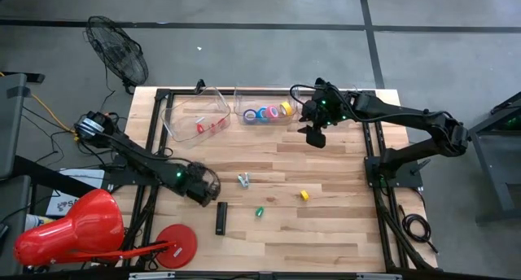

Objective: Pick and place Stapler, Stapler remover, tape
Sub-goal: Put the dark blue tape into the middle transparent bin

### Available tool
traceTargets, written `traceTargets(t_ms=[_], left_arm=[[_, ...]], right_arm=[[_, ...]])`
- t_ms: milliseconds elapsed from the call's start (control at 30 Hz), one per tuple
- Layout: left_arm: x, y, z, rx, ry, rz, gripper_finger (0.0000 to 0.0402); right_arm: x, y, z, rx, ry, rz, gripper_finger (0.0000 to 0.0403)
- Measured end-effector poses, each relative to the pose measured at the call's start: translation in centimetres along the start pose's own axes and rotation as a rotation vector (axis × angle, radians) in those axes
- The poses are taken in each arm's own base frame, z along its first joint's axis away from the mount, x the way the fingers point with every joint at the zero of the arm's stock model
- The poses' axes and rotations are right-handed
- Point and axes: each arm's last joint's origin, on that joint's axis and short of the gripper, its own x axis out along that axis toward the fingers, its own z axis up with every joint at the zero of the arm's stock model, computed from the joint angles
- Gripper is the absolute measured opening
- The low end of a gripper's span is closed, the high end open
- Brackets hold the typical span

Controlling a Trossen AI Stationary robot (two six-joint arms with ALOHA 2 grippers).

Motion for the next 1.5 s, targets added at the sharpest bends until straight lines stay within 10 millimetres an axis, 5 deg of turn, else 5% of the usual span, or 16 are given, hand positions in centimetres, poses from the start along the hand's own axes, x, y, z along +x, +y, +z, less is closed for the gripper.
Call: traceTargets(t_ms=[367,600,1000,1500], left_arm=[[-8.0,-5.0,2.8,0.309,-0.656,-0.537,0.0035],[-11.6,-5.9,5.4,0.429,-0.788,-0.751,0.0035],[-12.3,-7.3,10.1,0.572,-0.87,-1.015,0.0035],[-11.7,-8.2,13.4,0.669,-0.963,-1.215,0.0035]], right_arm=[[-0.1,0.5,1.4,-0.013,-0.158,0.19,0.0188],[-0.6,0.9,3.3,0.012,-0.346,0.313,0.0188],[-1.5,4.9,6.1,-0.107,-0.62,0.359,0.0188],[-1.7,7.0,7.1,-0.094,-0.752,0.237,0.0188]])
